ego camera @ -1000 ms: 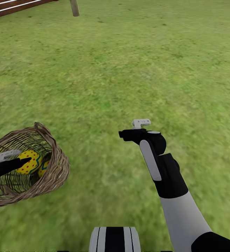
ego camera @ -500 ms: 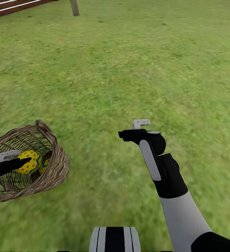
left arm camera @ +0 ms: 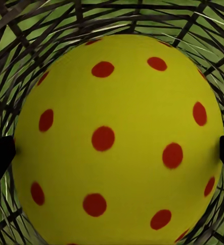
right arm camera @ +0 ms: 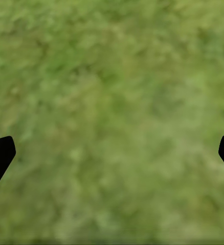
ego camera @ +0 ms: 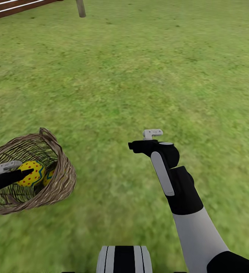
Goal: Take the three Easter eggs out of the wicker basket on the lawn in the garden, then place them on the lawn next to a single tree (choose any tree) so that all three eggs are next to the same tree and none are left in the basket.
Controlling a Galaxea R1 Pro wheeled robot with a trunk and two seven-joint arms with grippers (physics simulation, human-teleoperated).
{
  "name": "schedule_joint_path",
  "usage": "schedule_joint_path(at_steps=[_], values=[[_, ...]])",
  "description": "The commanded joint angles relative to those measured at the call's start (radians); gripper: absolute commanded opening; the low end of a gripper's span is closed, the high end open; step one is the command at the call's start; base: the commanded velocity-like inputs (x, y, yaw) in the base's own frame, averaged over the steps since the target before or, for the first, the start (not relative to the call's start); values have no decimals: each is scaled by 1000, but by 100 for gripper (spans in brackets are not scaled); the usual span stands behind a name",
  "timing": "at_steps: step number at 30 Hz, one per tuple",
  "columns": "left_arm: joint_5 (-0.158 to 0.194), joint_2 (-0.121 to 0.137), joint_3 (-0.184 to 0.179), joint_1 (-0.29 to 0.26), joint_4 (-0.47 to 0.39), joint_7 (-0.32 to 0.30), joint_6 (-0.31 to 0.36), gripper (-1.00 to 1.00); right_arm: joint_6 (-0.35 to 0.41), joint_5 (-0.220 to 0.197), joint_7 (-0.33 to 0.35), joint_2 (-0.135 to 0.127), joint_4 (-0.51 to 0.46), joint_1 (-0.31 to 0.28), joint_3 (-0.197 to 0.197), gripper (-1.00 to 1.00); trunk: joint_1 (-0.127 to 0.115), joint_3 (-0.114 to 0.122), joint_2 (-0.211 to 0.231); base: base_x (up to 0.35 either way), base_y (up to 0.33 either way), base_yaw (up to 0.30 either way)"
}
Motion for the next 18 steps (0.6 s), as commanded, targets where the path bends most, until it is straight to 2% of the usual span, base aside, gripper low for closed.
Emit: schedule_joint_path(at_steps=[1,11,18], values=[[10,0,1,0,-1,0,9,-100,3,-10,-10,0,-1,-1,1,100,0,-1,0,-10,0,0],[10,0,1,0,-3,0,10,-100,3,-10,-10,0,-1,-1,1,100,-1,3,0,-1,0,0],[10,0,1,0,-3,0,10,-100,3,-10,-10,0,-1,-1,1,100,-2,19,1,0,0,0]])
